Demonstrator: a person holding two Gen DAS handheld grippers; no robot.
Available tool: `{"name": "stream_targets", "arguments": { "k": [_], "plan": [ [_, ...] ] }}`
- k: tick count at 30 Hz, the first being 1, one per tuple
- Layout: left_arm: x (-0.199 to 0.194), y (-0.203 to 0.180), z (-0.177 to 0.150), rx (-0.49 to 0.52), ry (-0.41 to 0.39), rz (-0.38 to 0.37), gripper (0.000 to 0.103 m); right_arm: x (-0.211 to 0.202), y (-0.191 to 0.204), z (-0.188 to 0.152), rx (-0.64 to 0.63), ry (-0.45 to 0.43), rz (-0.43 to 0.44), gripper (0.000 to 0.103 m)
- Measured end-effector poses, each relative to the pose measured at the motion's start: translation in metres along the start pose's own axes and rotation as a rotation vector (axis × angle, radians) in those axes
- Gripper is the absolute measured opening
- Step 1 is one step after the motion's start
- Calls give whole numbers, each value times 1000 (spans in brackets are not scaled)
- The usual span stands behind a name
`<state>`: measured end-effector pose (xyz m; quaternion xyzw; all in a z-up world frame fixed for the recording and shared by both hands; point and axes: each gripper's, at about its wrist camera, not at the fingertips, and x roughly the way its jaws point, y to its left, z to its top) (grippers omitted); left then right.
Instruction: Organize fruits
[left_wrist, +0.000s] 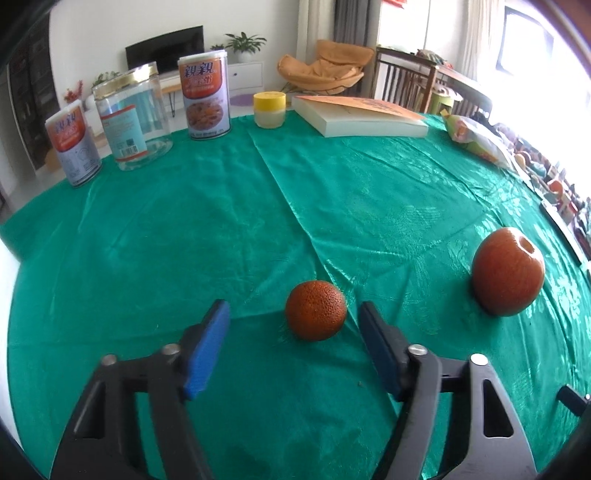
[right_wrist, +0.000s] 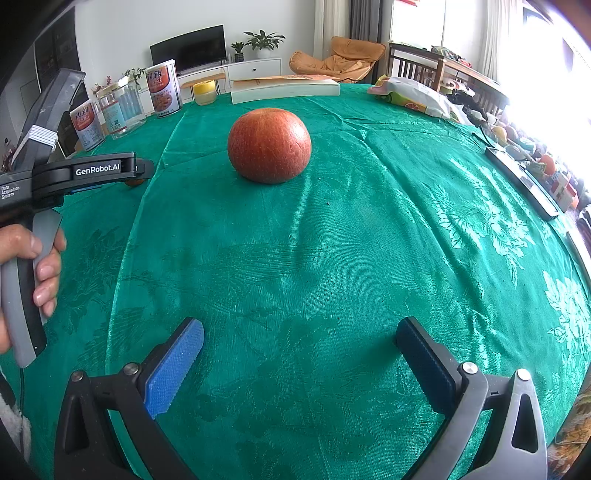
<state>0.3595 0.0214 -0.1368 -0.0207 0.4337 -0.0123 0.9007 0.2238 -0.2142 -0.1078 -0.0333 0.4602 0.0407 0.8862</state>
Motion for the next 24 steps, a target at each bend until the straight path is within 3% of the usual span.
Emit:
{"name": "stream_targets", "arguments": {
  "k": [1, 2, 3, 9, 14, 18, 20, 21, 24],
  "plan": [
    [-2, -1, -1, 10, -12, 6, 52, 0, 0, 0, 0, 0, 0, 103],
    [-5, -1, -3, 17, -23, -3, 38, 0, 0, 0, 0, 0, 0, 103],
    [-7, -1, -4, 16, -20, -19, 31, 0, 0, 0, 0, 0, 0, 103],
    [-55, 16, -30, -30, 2, -24, 31, 0, 0, 0, 1, 0, 0, 103],
    [-109, 29, -82, -4, 38, -23, 31, 0, 0, 0, 1, 0, 0, 103],
    [-124, 37, -120, 5, 49, 4, 32, 0, 0, 0, 1, 0, 0, 103],
    [-123, 41, -132, -1, 42, 22, 40, 0, 0, 0, 1, 0, 0, 103],
    [-122, 43, -135, -9, 41, 28, 54, 0, 0, 0, 1, 0, 0, 103],
    [-120, 47, -140, -40, 10, 44, 79, 0, 0, 0, 1, 0, 1, 103]
  ]
}}
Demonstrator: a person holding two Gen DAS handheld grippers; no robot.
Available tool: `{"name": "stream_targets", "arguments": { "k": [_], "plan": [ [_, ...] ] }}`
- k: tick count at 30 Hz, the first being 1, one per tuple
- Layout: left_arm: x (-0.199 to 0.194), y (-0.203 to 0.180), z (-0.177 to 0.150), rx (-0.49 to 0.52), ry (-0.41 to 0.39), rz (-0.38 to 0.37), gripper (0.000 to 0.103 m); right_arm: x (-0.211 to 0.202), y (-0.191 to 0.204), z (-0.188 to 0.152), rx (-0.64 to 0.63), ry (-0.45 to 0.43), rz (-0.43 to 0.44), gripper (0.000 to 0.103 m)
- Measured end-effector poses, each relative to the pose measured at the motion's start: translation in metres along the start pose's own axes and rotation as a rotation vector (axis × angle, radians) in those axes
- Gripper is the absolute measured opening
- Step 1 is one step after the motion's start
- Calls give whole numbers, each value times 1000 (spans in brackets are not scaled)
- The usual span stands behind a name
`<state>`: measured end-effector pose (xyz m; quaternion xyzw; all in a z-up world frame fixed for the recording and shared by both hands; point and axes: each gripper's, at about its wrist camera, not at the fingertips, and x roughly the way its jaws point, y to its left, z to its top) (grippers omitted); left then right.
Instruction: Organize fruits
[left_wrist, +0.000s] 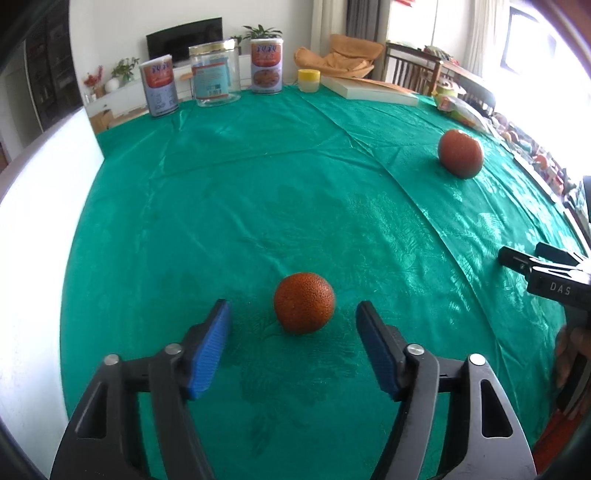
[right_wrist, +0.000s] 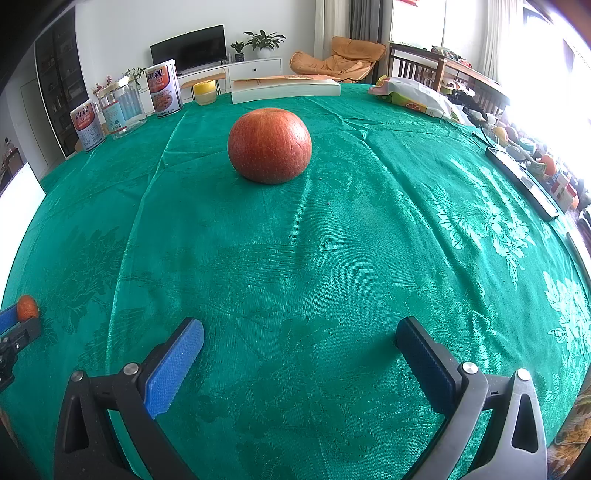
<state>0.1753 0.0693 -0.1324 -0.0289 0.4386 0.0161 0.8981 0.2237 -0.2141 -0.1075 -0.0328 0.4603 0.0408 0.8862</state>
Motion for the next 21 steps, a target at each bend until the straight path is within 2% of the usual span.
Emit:
{"name": "stream_targets", "arguments": {
  "k": [3, 6, 9, 12, 16, 18, 21],
  "plan": [
    [8, -2, 2, -1, 5, 32, 82, 0, 0, 0, 1, 0, 1, 103],
    [13, -5, 4, -7, 9, 55, 93, 0, 1, -1, 1, -1, 12, 103],
    [15, -3, 4, -24, 16, 61, 96, -1, -7, 3, 17, 4, 76, 103],
    [16, -3, 4, -26, 19, 66, 98, 3, -18, 30, 88, 15, 181, 103],
    [16, -2, 4, -29, 20, 69, 99, 12, -3, 86, 46, -29, 190, 103],
    [16, -3, 4, -29, 20, 70, 99, 29, 9, 108, 7, 6, 175, 103],
    [16, -3, 4, -29, 20, 70, 99, 55, 15, 129, 12, 60, 145, 103]
  ]
}}
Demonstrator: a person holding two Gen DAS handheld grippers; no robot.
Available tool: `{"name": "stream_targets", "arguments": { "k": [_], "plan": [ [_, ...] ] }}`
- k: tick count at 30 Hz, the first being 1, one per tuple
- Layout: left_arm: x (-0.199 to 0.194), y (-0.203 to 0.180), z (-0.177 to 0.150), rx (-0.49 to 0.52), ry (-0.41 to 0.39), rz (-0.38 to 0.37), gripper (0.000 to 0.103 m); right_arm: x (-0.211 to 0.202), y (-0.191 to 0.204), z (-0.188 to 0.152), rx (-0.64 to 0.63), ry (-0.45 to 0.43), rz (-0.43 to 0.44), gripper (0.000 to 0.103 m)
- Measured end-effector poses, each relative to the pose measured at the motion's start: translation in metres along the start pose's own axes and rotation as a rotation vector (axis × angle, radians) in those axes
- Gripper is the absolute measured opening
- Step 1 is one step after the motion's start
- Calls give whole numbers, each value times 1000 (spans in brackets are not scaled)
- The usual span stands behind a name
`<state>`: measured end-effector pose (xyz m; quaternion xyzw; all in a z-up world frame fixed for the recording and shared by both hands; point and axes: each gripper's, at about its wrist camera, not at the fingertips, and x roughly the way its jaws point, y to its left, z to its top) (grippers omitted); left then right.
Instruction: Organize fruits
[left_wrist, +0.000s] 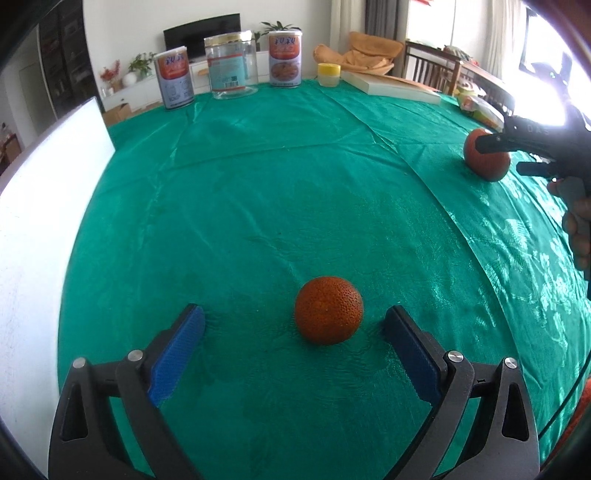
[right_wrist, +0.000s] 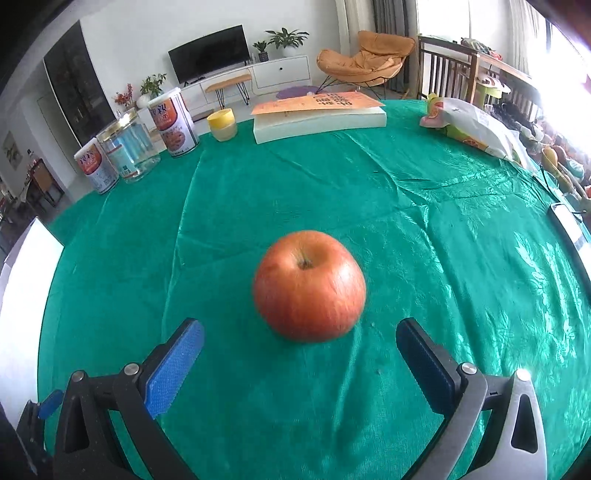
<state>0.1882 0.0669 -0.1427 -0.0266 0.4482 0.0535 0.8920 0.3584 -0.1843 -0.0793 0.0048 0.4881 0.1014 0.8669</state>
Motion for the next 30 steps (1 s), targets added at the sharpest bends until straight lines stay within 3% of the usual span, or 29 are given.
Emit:
{"name": "stream_targets", "arguments": {
  "k": [2, 3, 4, 6, 9, 14, 18, 20, 24, 26, 28, 30],
  "plan": [
    [0, 0, 0, 0, 0, 0, 99, 13, -2, 7, 20, 28, 3, 97],
    [0, 0, 0, 0, 0, 0, 99, 18, -3, 9, 21, 49, 8, 79],
    [0, 0, 0, 0, 0, 1, 99, 22, -3, 9, 15, 70, -12, 70],
    [0, 0, 0, 0, 0, 0, 99, 20, -4, 7, 12, 74, -3, 70],
    [0, 0, 0, 0, 0, 0, 99, 4, 1, -7, 6, 93, 80, 70],
    [-1, 2, 0, -5, -2, -16, 98, -43, 42, -68, -133, 168, 221, 70],
    [-9, 13, -2, -14, 20, -124, 98, -52, 66, -126, -265, 192, 197, 71],
    [-14, 20, -1, -31, 37, -169, 97, -55, 68, -142, -305, 147, 177, 71],
    [-20, 12, 6, 21, 30, -162, 96, -53, 52, -140, -224, 177, 232, 72],
    [-24, 1, 10, 68, 11, -143, 96, -54, 48, -132, -213, 193, 243, 78],
    [-23, -8, 14, 110, 9, -116, 81, -54, 46, -125, -221, 217, 240, 82],
    [-15, -13, 15, 132, 51, -109, 46, -51, 47, -120, -226, 242, 234, 82]
  ]
}}
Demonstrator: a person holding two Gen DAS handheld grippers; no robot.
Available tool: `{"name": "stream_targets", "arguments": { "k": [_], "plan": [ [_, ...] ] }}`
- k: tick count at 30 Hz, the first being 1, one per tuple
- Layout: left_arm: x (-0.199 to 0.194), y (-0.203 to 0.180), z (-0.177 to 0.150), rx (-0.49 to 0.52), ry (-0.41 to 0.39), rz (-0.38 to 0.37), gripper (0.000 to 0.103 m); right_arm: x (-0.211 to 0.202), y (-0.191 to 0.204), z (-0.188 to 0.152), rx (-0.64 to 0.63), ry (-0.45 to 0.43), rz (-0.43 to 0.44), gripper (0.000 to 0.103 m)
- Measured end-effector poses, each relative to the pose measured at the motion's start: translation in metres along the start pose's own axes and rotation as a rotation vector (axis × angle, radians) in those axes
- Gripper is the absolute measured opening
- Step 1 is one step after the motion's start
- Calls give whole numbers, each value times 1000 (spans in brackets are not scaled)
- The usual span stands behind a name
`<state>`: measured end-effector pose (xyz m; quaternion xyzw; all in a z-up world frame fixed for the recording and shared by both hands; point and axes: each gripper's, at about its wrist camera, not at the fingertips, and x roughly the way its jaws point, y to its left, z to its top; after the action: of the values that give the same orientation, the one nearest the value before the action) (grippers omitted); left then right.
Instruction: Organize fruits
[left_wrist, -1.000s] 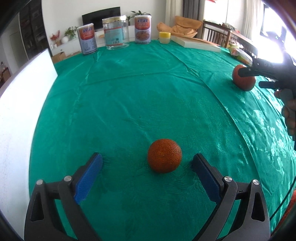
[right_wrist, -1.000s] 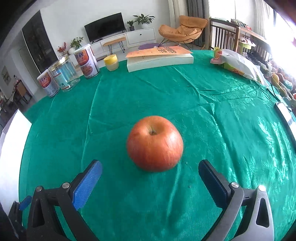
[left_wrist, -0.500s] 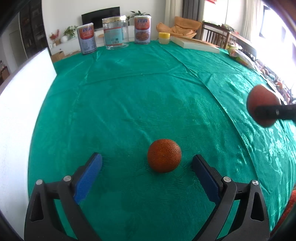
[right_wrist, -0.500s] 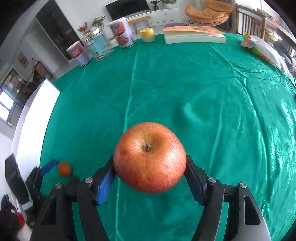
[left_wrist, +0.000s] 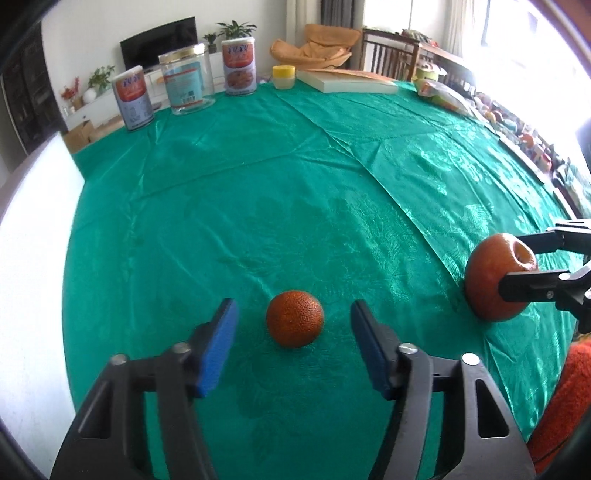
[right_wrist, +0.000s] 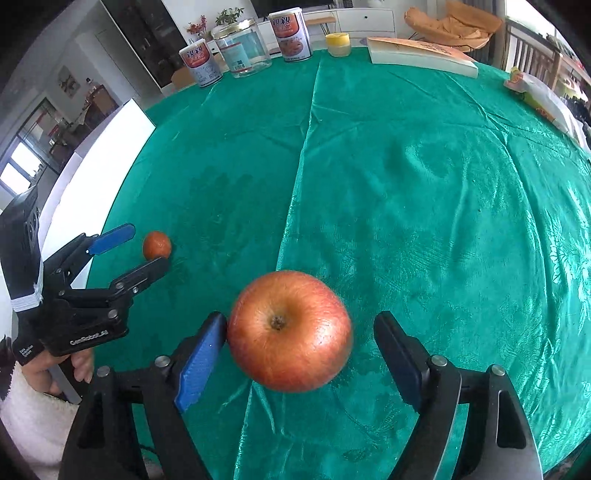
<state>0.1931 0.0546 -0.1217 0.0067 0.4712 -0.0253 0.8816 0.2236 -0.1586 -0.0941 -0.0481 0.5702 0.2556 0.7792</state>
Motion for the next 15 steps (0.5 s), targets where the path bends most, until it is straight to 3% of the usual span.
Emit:
{"name": "stream_targets", "arguments": {
  "k": [3, 6, 8, 10, 12, 15],
  "plan": [
    [8, 0, -2, -8, 24, -6, 32, 8, 7, 6, -17, 34, -7, 82],
    [4, 5, -3, -34, 26, -12, 30, 22, 19, 13, -52, 85, -42, 80],
    [-3, 11, -4, -69, 21, -17, 29, 32, 23, 14, -76, 131, -95, 70],
    [-20, 19, -6, -109, 2, -35, 28, 33, 27, 14, -79, 145, -129, 70],
    [-56, 29, -8, -176, -38, -110, 28, 24, 37, 15, -75, 114, -114, 70],
    [-128, 52, -10, -258, -121, -246, 28, -8, 75, 28, -104, 33, 15, 70]
  ]
}}
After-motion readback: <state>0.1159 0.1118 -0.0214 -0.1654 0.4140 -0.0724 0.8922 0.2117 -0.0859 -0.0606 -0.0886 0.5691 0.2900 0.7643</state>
